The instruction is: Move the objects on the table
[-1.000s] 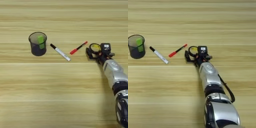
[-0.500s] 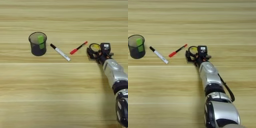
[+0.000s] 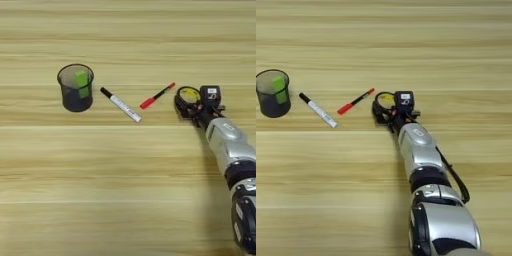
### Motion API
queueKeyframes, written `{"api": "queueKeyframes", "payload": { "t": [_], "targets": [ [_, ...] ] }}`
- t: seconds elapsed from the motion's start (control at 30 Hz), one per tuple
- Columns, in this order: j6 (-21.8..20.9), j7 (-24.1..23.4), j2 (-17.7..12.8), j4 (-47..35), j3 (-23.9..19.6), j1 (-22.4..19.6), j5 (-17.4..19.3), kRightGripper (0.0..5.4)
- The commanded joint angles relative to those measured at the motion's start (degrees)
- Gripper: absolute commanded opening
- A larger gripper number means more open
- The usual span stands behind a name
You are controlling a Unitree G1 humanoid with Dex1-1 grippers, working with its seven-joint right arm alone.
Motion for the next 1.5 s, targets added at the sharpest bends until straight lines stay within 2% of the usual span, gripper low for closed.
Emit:
{"api": "queueKeyframes", "payload": {
  "t": [0.03, 0.3, 0.57, 1.0, 1.17, 1.43, 1.5],
  "targets": [
    [1.5, 0.0, -0.8, -9.5, 0.6, -0.9, 0.2, 4.05],
    [9.1, 0.0, 1.0, -27.2, 2.9, 8.7, 0.6, 4.05],
    [16.3, 0.9, 2.8, -39.8, 6.6, 18.3, 0.4, 4.04],
    [24.9, 4.1, 2.1, -57.0, 12.0, 29.1, 1.0, 4.04],
    [27.1, 5.3, 2.1, -59.5, 14.0, 31.5, 1.0, 4.04],
    [27.0, 5.4, 2.4, -57.8, 14.8, 31.2, 0.8, 4.04],
    [26.9, 5.3, 2.5, -57.5, 14.9, 31.0, 0.6, 4.42]
  ]
}}
